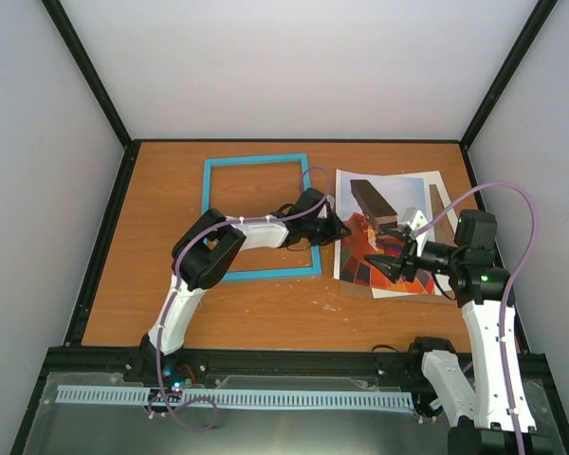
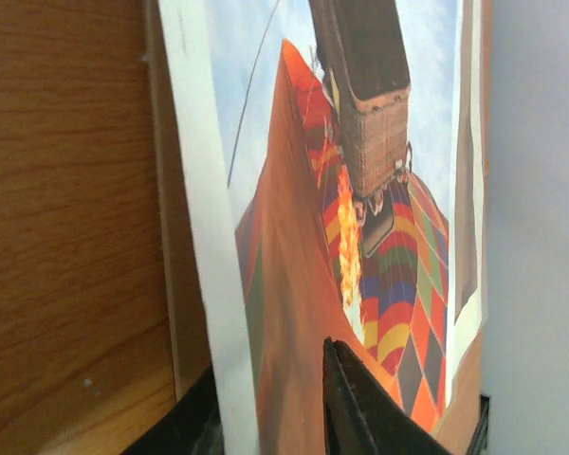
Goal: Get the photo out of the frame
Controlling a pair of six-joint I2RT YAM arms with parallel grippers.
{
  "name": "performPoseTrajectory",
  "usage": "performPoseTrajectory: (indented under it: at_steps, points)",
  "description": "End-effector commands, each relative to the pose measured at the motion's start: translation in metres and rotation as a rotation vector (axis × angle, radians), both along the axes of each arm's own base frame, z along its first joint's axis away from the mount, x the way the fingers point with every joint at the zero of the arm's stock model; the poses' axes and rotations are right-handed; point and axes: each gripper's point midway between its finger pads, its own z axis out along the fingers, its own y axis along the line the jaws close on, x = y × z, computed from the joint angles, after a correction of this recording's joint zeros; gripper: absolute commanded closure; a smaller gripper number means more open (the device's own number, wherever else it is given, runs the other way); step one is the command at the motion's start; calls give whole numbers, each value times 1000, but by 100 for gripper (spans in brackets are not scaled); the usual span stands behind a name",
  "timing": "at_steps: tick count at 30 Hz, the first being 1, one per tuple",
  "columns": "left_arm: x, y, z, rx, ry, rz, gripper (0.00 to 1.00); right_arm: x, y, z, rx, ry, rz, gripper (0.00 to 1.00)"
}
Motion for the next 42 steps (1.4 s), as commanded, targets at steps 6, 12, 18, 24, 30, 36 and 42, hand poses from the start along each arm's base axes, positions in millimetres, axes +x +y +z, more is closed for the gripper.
performPoseTrajectory:
  at_steps: [6, 12, 18, 24, 30, 36, 42]
  points:
    - [3, 6, 24, 59, -67, -2, 61, 6, -2, -4, -8, 4, -14, 15]
    - [-3, 27, 35, 134, -89, 17, 55, 7, -2, -5, -8, 10, -14, 15]
    - [-15, 39, 58, 151, -147, -27, 54, 8, -2, -6, -13, 10, -20, 15]
    - [-27, 81, 95, 306, -262, -34, 54, 26, -12, -12, -38, 29, -128, 15]
    - [-25, 157, 154, 500, -436, 62, 45, 57, -34, -17, -65, 42, -317, 12]
    - [2, 249, 216, 618, -586, 251, 31, 107, -66, 10, -85, 29, -537, 0]
    - [17, 315, 264, 672, -758, 470, 11, 160, -118, 31, 55, 93, -915, 0]
